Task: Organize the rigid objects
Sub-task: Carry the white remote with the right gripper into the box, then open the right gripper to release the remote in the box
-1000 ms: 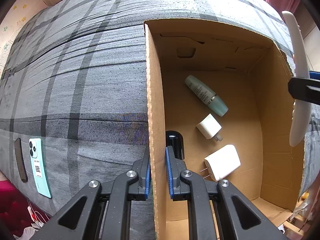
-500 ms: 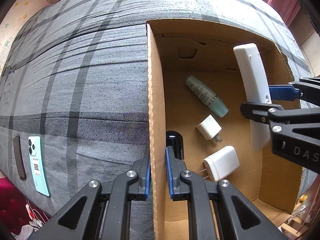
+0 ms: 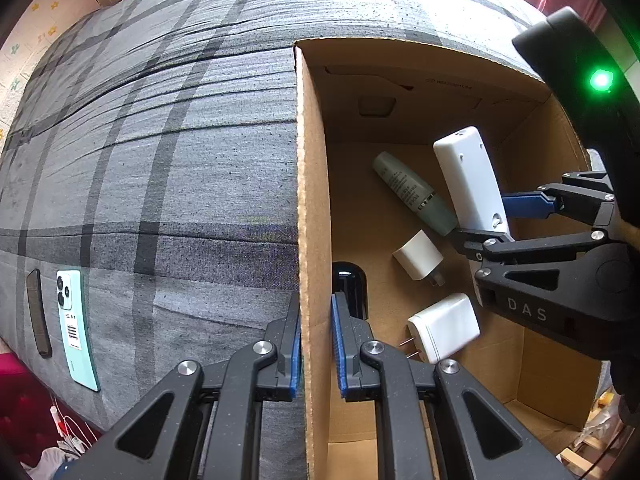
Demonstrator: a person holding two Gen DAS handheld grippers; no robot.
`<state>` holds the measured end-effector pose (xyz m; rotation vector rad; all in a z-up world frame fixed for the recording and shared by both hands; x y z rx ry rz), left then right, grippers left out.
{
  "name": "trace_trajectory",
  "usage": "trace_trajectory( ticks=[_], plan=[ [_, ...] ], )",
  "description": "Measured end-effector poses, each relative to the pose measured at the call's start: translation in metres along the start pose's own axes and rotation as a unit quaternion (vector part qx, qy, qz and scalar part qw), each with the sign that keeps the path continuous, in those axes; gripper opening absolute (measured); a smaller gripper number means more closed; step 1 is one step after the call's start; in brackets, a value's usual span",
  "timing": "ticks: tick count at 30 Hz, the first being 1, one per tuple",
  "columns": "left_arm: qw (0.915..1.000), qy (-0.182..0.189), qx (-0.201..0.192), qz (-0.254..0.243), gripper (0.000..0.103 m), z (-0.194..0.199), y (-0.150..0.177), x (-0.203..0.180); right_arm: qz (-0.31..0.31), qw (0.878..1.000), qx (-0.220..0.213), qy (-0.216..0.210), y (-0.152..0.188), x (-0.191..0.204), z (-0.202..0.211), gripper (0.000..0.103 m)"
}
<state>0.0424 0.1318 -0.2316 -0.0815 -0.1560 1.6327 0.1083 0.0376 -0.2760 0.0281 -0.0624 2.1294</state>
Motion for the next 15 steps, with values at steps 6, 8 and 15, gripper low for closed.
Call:
trace_trajectory(
  ticks=[6, 8, 15],
  plan=[
    [1.0000, 0.001, -0.001, 0.003, 0.014, 0.001, 0.000, 0.001, 0.001, 1.000, 0.007, 0.001, 0.001, -0.004, -0.008, 0.050],
    [1.0000, 0.003, -0.001, 0.004, 0.014, 0.001, 0.001, 0.001, 0.000, 1.000, 0.010, -0.001, 0.001, -0.005, -0.011, 0.050],
    [1.0000, 0.002, -0.001, 0.003, 0.014, 0.002, 0.001, 0.001, 0.001, 1.000, 0.011, -0.009, 0.003, -0.003, -0.011, 0.050]
  ],
)
Point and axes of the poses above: each gripper's, at about its wrist camera, not at the fingertips, and z roughly against the way its jaws point, x to its left, y to its underside, the point moved 1 cm from there along -z, roughly the way its jaws point, and after that the axes turned 1 degree about -y, right-handed, at the moved point
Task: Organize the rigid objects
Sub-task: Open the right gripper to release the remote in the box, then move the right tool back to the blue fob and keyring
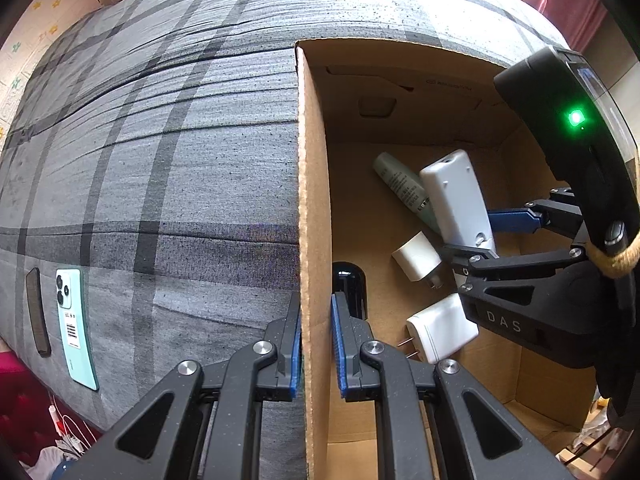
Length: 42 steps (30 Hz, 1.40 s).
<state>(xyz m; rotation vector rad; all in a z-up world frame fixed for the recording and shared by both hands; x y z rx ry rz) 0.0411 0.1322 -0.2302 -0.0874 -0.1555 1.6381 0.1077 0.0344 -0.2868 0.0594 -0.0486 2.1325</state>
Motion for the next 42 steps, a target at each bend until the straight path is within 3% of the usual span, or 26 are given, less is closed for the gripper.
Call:
trace_trajectory(
  ticks=[6, 10, 16, 23, 31, 42],
  plan=[
    [1.0000, -0.002, -0.001, -0.002, 0.014, 0.000, 0.000, -0.001, -0.003, 1.000, -0.028, -0.001, 0.001, -0.003, 0.016, 0.059],
    [1.0000, -0.001, -0.001, -0.001, 0.014, 0.001, 0.000, -0.001, -0.008, 0.999, -0.042, -0.003, 0.003, -0.006, 0.027, 0.080],
    [1.0000, -0.003, -0.001, -0.001, 0.014, 0.001, 0.000, -0.002, -0.002, 0.997, -0.072, 0.005, 0.006, 0.001, 0.050, 0.094],
    [1.0000, -0.005, -0.001, 0.000, 0.014, 0.001, 0.000, -0.002, -0.008, 0.995, -0.097, 0.002, 0.011, 0.003, 0.071, 0.103],
    [1.0000, -0.006, -0.001, 0.000, 0.014, 0.001, 0.000, -0.001, -0.020, 0.993, -0.118, -0.001, 0.023, -0.002, 0.090, 0.103],
    [1.0000, -0.009, 0.000, 0.000, 0.014, 0.001, 0.000, -0.003, -0.088, 0.987, -0.135, 0.015, 0.062, -0.051, 0.119, 0.103]
  ],
)
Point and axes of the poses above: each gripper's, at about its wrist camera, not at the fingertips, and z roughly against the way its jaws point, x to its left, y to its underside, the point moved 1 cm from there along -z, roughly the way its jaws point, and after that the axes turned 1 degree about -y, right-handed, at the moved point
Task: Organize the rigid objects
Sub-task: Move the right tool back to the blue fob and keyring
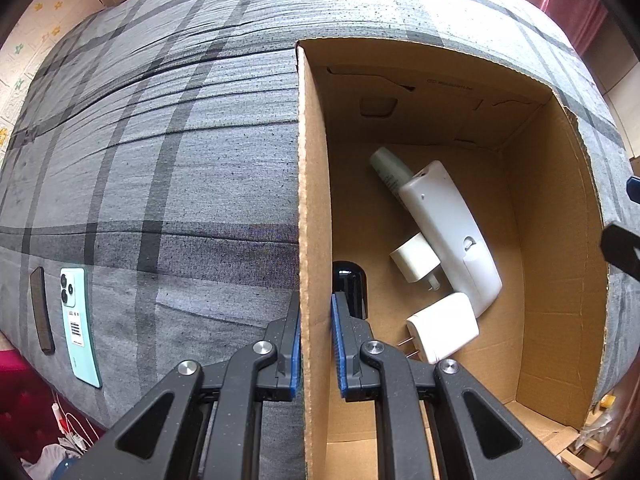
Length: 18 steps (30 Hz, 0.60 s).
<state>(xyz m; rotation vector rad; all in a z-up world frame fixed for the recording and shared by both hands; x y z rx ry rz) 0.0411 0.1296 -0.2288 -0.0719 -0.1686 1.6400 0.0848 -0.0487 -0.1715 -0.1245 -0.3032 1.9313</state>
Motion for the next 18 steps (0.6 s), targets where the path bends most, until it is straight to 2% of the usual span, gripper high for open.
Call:
trace_trajectory(
  ticks=[11, 18],
  plan=[
    [1.0000, -0.003, -0.001, -0.003, 0.014, 0.001, 0.000, -0.002, -0.085, 0.995, -0.001, 0.049, 0.036, -0.078, 0.027, 0.103],
    [0.9999, -0.007, -0.002, -0.008, 0.014, 0.001, 0.001, -0.003, -0.137, 0.988, 0.012, 0.072, 0.065, -0.116, 0.027, 0.103]
  ],
)
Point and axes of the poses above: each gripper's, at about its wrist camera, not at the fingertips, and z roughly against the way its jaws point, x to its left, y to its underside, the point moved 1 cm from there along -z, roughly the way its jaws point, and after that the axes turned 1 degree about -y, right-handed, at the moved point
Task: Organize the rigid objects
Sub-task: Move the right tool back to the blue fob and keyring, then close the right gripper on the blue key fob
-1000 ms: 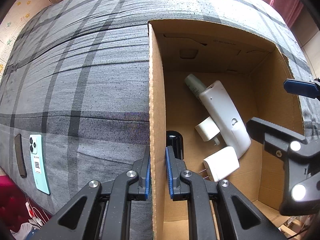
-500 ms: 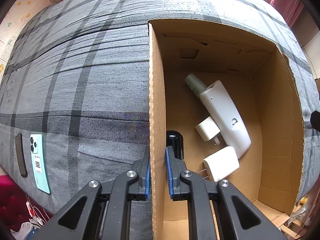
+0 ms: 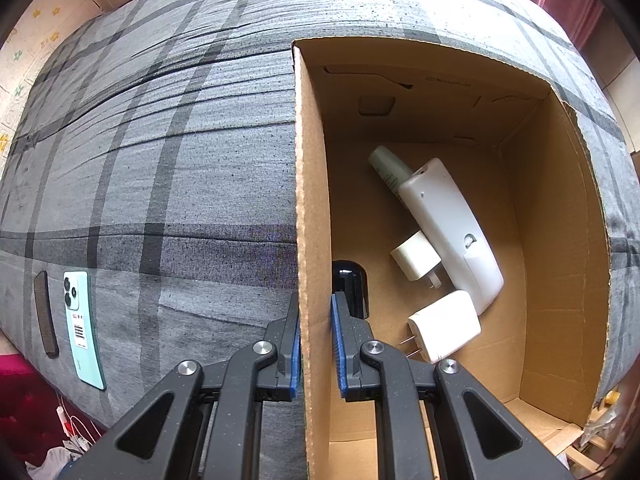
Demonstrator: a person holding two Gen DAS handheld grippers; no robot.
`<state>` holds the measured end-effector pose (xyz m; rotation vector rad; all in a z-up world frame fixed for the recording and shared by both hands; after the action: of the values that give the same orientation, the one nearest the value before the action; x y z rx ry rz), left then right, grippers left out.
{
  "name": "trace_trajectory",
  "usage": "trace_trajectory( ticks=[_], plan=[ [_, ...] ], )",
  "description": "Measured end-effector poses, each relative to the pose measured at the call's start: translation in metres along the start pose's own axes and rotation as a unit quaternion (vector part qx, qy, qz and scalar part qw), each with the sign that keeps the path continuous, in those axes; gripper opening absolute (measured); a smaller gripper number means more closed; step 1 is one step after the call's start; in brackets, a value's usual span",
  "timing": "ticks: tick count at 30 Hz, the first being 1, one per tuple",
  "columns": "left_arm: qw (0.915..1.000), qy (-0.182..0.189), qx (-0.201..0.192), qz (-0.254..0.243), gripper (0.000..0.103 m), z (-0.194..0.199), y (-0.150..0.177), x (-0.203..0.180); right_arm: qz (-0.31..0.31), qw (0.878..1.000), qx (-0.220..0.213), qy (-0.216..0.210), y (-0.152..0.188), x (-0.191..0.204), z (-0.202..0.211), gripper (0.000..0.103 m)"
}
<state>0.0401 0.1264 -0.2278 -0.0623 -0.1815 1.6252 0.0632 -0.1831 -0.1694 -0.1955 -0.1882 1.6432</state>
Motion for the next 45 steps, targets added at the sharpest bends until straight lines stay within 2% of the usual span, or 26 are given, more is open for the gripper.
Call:
trace_trajectory(
  ticks=[17, 35, 45],
  plan=[
    [1.0000, -0.004, -0.001, 0.001, 0.014, 0.000, 0.001, -0.001, -0.091, 0.994, 0.045, 0.039, 0.048, -0.064, -0.043, 0.103],
    [1.0000, -0.005, -0.001, 0.000, 0.014, -0.001, 0.001, -0.001, -0.147, 0.983, 0.087, 0.064, 0.083, -0.095, -0.109, 0.101],
    [1.0000, -0.005, -0.002, 0.000, 0.014, 0.000, 0.002, -0.002, -0.169, 0.978, 0.111, 0.057, 0.102, -0.104, -0.135, 0.097]
  ],
)
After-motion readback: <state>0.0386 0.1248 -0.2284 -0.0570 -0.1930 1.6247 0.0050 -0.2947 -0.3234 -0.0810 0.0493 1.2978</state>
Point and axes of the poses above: each gripper's, at about its wrist camera, not at the fingertips, and z roughly against the way its jaws point, x to its left, y to its underside, the point moved 1 cm from there along -z, roughly the way its jaws point, and after that the axes turned 1 degree about -y, right-handed, at the moved point
